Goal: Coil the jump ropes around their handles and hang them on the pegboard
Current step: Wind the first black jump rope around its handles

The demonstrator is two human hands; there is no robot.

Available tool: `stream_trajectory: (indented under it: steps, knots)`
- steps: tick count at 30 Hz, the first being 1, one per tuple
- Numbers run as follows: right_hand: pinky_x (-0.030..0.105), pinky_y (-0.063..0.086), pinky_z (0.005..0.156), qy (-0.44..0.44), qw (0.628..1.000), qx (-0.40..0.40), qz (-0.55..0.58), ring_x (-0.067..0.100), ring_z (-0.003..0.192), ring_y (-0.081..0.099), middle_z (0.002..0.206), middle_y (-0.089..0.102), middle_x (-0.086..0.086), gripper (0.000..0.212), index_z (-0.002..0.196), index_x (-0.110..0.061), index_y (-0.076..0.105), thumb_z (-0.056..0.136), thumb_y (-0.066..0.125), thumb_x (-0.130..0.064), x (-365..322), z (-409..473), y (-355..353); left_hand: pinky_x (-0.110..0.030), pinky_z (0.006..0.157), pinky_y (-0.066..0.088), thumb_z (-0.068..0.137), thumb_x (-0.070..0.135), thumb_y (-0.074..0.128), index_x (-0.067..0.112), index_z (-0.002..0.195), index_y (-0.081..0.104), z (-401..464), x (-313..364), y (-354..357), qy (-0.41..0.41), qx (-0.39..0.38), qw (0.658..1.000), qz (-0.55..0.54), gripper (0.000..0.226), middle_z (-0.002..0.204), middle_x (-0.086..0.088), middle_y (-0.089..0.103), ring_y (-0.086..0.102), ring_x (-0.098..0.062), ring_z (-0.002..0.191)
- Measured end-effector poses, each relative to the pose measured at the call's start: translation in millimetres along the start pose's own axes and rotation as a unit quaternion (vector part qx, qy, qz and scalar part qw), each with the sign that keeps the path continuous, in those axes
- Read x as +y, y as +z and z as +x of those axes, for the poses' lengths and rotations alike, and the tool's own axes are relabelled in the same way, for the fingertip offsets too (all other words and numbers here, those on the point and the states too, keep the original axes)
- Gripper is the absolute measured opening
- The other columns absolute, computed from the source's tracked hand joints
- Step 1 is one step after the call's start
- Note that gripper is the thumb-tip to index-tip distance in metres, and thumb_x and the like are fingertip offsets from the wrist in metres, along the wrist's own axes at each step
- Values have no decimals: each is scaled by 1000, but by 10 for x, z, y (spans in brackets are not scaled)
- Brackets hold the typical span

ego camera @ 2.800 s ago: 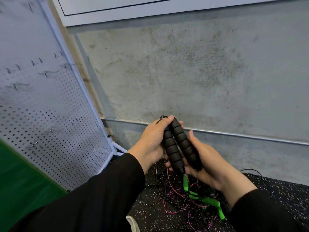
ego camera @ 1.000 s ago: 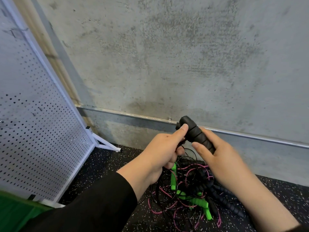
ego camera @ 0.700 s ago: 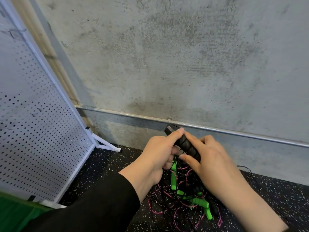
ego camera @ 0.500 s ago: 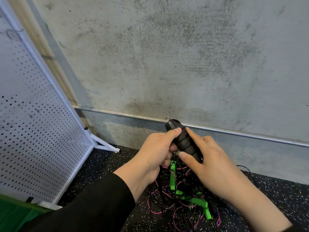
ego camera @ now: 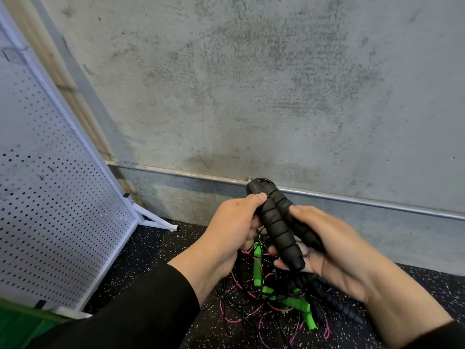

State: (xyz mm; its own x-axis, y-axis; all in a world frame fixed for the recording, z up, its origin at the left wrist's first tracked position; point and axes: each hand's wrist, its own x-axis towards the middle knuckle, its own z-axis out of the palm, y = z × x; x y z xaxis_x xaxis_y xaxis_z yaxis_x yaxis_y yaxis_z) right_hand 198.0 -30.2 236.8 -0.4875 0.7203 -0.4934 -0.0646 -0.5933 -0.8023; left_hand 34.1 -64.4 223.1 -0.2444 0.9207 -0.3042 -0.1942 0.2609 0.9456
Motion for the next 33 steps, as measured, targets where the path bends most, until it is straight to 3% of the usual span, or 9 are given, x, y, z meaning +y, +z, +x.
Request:
stream_trajectory:
  steps: [5,10,17,19,23,27,29,31,33]
  knots:
    - [39,57,60,93,983,-126,98,33,72,64,103,68,27,59,111,1,75,94,48,-48,-25,-44,1,-21,41,20,98,36,58,22,65,45,13,51,-32,4,5,1000,0,38,58,1,38,24,-9,42]
    - [32,43,53,34,983,-148,100,27,69,55,94,61,22,51,119,-1,71,96,50,-41,12,16,-17,-22,42,20,99,39,57,18,75,49,24,97,-55,8,-20,1000,10,33,62,0,41,24,-10,45]
    - [30,36,49,-155,979,-34,-125,25,63,46,78,60,13,27,117,-36,70,106,46,-31,37,38,32,-21,42,20,101,50,55,22,83,57,15,137,-96,-22,-65,997,39,33,68,2,46,24,-9,48]
    - [27,39,48,-188,962,8,-197,20,58,47,71,58,7,30,125,-48,63,105,48,-31,23,22,25,-20,42,18,97,60,54,26,83,66,-5,159,-95,-38,-64,996,47,39,68,3,48,23,-9,47]
    - [26,43,55,-199,927,42,-315,15,57,51,74,65,7,49,144,-59,36,102,51,-40,16,33,-47,-21,45,12,86,78,51,32,53,66,-9,166,-95,-68,-63,995,39,59,69,2,49,19,-9,47]
    - [16,35,50,-185,881,34,-433,1,46,47,55,57,-19,62,150,-63,14,101,49,-45,37,57,-50,-24,48,11,75,91,48,31,63,71,21,114,-122,-97,-87,991,6,65,72,2,49,17,-9,51]
    - [25,45,60,-186,858,28,-479,6,58,58,76,67,-11,67,148,-67,5,101,49,-47,52,70,-35,-24,48,11,72,94,45,26,79,74,38,93,-136,-110,-98,989,-9,74,72,3,49,17,-9,52]
    - [26,50,80,-185,843,33,-505,16,87,69,110,74,3,69,139,-75,-3,102,48,-47,66,90,-43,-22,44,13,72,92,48,21,93,67,53,74,-140,-120,-96,988,-13,77,72,3,50,18,-9,50]
    - [21,49,81,-193,835,33,-514,13,92,69,115,73,2,71,137,-76,-6,102,49,-45,61,89,-43,-21,42,13,78,84,54,19,103,59,60,53,-128,-126,-84,988,-7,70,70,3,51,20,-8,47]
